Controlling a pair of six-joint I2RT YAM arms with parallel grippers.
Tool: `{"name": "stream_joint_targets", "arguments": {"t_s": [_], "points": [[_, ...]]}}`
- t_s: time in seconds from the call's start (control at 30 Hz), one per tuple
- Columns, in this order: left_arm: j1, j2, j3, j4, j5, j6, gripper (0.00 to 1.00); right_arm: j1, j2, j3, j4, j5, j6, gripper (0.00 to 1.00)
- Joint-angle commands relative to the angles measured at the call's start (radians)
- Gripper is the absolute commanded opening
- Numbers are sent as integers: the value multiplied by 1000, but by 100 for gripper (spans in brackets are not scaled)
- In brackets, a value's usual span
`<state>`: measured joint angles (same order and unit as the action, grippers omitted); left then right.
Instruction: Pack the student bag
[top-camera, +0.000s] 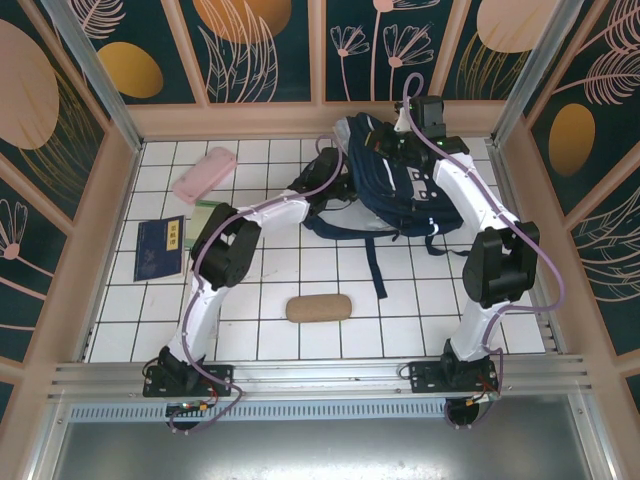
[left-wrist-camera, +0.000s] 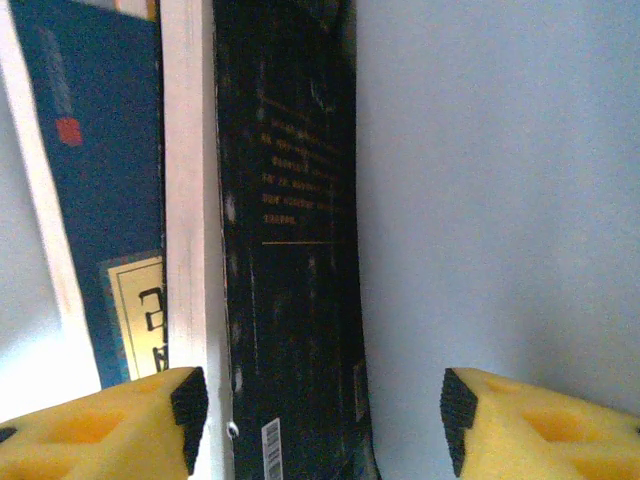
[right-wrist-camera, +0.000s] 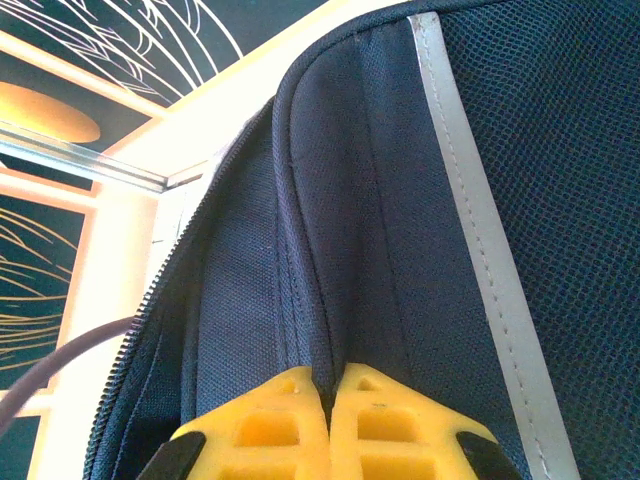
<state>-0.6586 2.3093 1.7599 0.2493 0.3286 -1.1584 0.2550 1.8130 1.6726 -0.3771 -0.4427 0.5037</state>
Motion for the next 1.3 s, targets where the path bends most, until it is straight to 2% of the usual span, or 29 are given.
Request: {"name": "stream_joint_targets", "arguments": {"t_s": [0.0,0.07,0.27,0.67,0.87,1.0,1.1,1.27], "points": [[13,2,18,-72,-45,19,66,15,-44,2,83,-31,4,0],[12,55,79,-138,-34,22,66,16,-43,-2,87,-36,9,0],[11,152,161,-174,-29,2,66,19,-44,-6,90,-39,12,0],[-30,240,299,110,135,-35,61,26,-25,-6,88,-50,18,0],[-47,295,363,84,174,-50,61,28,-24,-8,84,-44,15,0],[-45,252,332,14,139,-12,65,26,-23,-8,75,-32,5,0],[-38,194,322,-138,52,75,70,25,-25,-9,64,-16,-10,0],[-18,69,208,-242,-50,141,71,17,-31,-28,66,-2,-20,0]]}}
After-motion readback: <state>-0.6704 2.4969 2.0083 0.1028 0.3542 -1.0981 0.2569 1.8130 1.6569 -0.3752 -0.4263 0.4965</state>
